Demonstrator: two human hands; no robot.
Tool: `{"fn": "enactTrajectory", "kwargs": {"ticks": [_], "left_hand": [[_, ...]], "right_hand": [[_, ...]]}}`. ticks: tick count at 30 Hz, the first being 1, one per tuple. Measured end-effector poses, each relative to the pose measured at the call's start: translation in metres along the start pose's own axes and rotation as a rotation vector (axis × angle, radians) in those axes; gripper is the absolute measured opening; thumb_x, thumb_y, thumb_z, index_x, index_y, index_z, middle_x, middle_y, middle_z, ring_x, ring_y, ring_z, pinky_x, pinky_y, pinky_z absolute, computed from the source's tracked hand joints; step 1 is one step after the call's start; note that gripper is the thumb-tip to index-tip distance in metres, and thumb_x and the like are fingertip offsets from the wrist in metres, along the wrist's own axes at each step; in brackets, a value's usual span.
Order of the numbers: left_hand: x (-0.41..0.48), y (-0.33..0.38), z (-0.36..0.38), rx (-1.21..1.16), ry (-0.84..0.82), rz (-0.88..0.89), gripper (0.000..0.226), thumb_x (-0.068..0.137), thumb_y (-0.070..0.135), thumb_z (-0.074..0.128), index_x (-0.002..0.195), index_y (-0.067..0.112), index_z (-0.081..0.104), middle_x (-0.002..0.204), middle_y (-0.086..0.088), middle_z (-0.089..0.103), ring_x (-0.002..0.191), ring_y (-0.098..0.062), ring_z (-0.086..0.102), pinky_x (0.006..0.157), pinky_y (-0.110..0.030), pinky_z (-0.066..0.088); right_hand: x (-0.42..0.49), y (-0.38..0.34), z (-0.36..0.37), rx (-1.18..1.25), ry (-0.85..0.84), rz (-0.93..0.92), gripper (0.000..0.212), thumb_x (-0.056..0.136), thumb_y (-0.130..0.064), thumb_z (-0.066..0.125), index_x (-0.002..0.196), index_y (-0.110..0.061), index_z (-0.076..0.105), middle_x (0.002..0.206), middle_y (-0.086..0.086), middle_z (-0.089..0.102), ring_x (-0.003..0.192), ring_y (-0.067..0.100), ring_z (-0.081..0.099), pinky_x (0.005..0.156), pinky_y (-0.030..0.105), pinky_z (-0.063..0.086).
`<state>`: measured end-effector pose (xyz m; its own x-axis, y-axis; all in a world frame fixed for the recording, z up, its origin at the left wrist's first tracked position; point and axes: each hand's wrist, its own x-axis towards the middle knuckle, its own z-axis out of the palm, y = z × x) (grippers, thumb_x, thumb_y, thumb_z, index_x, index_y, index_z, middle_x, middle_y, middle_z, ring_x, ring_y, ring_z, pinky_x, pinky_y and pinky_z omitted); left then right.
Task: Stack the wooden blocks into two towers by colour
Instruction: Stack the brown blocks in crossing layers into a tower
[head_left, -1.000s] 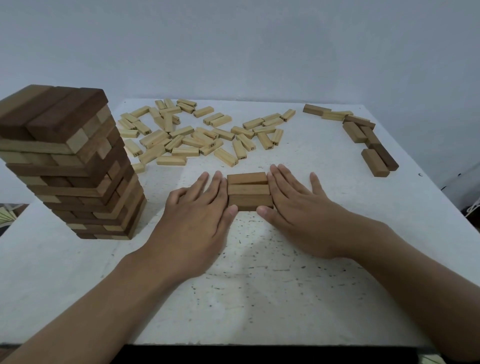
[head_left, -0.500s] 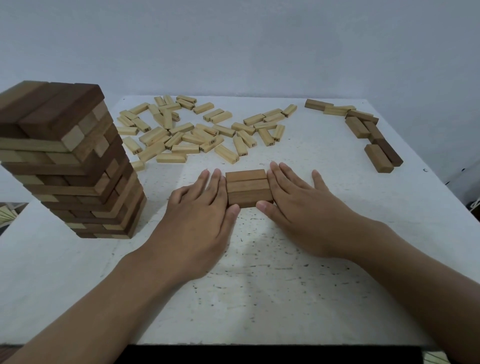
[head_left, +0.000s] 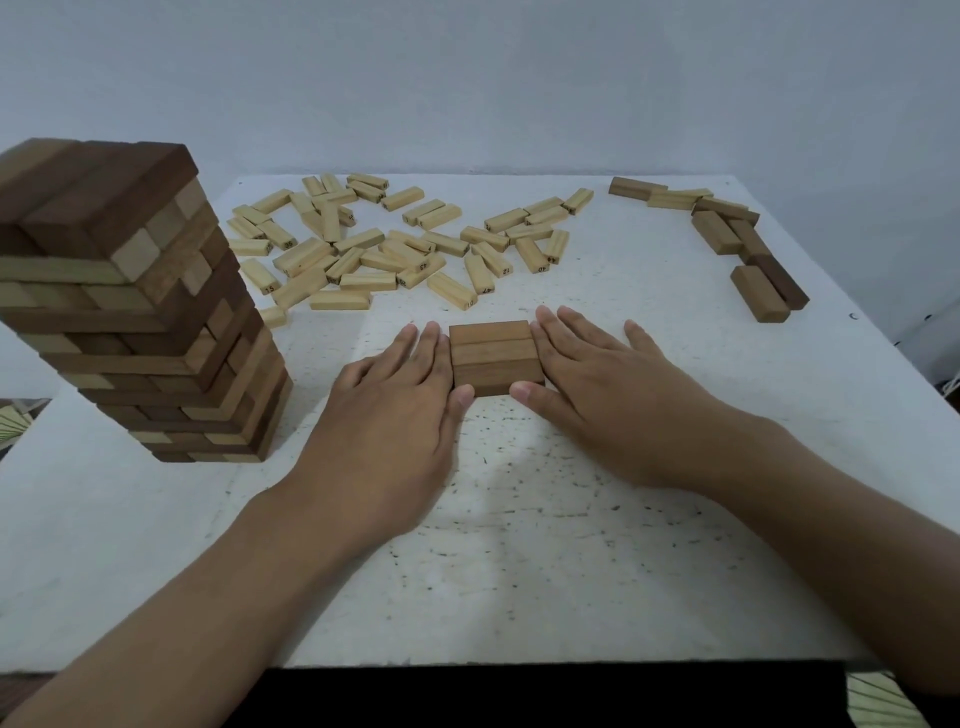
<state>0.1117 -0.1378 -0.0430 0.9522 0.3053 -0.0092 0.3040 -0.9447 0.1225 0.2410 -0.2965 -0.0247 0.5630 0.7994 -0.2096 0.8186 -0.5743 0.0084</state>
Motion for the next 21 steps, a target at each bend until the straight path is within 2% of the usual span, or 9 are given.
{"fn": "enactTrajectory", "kwargs": {"ticks": [4, 6, 9, 15, 21], "left_hand": [[0.0005, -0.0022, -0.0014, 0.023, -0.022, 0.018, 0.064, 0.105, 0.048, -0.002, 0.162, 0.020, -0.004, 0.170, 0.008, -0.008, 0.155, -0.006, -0.013, 0.122, -0.030, 0.006], [0.0001, -0.0031, -0.0011, 0.028, -0.027, 0.024, 0.066, 0.103, 0.050, -0.009, 0.162, 0.020, -0.006, 0.170, 0.008, -0.011, 0.155, -0.006, -0.014, 0.121, -0.029, 0.006], [-0.0006, -0.0050, 0.0007, 0.036, -0.013, 0.036, 0.079, 0.091, 0.052, -0.016, 0.162, 0.019, -0.006, 0.170, 0.008, -0.011, 0.155, -0.006, -0.014, 0.122, -0.030, 0.007], [-0.0002, -0.0016, -0.0002, 0.026, 0.003, 0.021, 0.078, 0.092, 0.051, -0.012, 0.163, 0.019, -0.003, 0.170, 0.008, -0.008, 0.155, -0.006, -0.011, 0.122, -0.030, 0.009], [-0.0006, -0.0013, -0.0015, 0.035, 0.005, 0.025, 0.078, 0.093, 0.052, -0.010, 0.163, 0.020, -0.002, 0.170, 0.008, -0.007, 0.155, -0.006, -0.011, 0.122, -0.030, 0.009]], "right_hand": [[-0.0004, 0.0027, -0.0012, 0.030, 0.011, -0.009, 0.086, 0.090, -0.066, -0.003, 0.162, -0.018, 0.000, 0.170, -0.002, -0.010, 0.156, 0.012, -0.010, 0.126, 0.056, 0.008], [-0.0006, 0.0032, -0.0019, 0.031, 0.016, -0.013, 0.087, 0.090, -0.067, -0.002, 0.162, -0.018, 0.001, 0.170, -0.003, -0.009, 0.156, 0.011, -0.009, 0.126, 0.055, 0.008], [-0.0003, 0.0030, -0.0016, 0.033, 0.017, -0.009, 0.086, 0.091, -0.067, -0.001, 0.162, -0.019, 0.001, 0.170, -0.003, -0.008, 0.156, 0.011, -0.009, 0.126, 0.055, 0.008], [0.0006, 0.0042, -0.0002, 0.047, 0.018, -0.009, 0.081, 0.096, -0.065, 0.004, 0.162, -0.018, 0.002, 0.170, -0.002, -0.009, 0.155, 0.011, -0.011, 0.126, 0.055, 0.006], [0.0004, 0.0054, -0.0012, 0.068, 0.023, -0.020, 0.086, 0.092, -0.067, 0.002, 0.162, -0.019, 0.002, 0.170, -0.003, -0.008, 0.156, 0.010, -0.009, 0.126, 0.055, 0.007]]}}
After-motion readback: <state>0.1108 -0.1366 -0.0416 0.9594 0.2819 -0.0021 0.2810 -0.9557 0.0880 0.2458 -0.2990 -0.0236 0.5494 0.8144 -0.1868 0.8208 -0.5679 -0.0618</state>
